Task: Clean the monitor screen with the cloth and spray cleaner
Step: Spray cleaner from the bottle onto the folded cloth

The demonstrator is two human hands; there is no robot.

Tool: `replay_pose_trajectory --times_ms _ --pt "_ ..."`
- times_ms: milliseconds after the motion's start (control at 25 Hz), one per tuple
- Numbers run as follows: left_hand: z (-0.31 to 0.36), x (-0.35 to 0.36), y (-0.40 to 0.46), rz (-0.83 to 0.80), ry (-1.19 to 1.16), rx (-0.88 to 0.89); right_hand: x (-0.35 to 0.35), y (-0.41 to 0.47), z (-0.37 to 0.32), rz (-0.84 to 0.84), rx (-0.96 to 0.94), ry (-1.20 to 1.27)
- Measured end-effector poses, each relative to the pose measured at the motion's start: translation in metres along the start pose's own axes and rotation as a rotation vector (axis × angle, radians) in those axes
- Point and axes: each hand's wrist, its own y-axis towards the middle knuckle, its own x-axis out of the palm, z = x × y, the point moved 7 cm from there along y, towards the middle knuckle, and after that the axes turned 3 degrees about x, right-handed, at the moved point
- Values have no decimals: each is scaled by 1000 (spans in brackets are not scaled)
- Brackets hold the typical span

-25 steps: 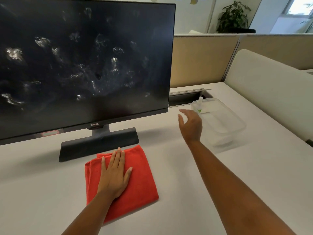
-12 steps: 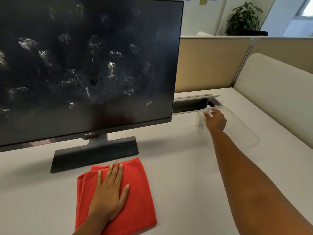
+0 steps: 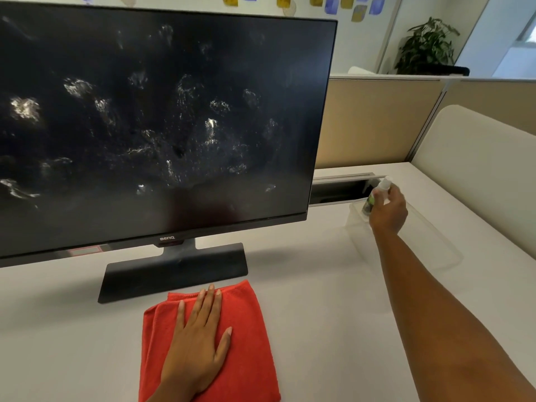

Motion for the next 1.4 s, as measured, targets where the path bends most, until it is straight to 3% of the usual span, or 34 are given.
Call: replay_pose_trajectory --times_ms 160,200,280,400,440,520,600,720,840,1000,1280,1400 --pt "-3 -26 5 168 56 -23 -49 -18 -65 161 -236 177" --pt "-4 -19 3 102 58 2 -52 -29 -70 158 -231 200" --pt "0 -8 -1 25 65 56 -49 -62 -71 111 -249 227" --pt "7 -24 -6 262 102 164 -53 -120 -87 -54 -276 384" --pt "7 -27 -10 235 57 180 -50 -138 -94 -138 -256 432" --pt "7 -36 -7 102 -144 155 -37 -176 -104 -312 -203 469" --pt "11 -48 -11 214 -406 85 -21 -213 -109 -496 -114 488" --pt "24 -61 -23 -35 -1014 72 -1 -256 -117 -780 42 550" --pt "25 -90 -33 3 -1300 93 6 -287 -127 -995 63 598" --pt "14 -103 -48 186 -1366 42 9 -308 -127 -1113 78 631" --pt "-1 -106 -67 522 -1253 -52 17 -325 -132 -1130 54 610" --pt "-9 -104 -70 581 -1217 -76 23 -332 -131 -1146 69 598"
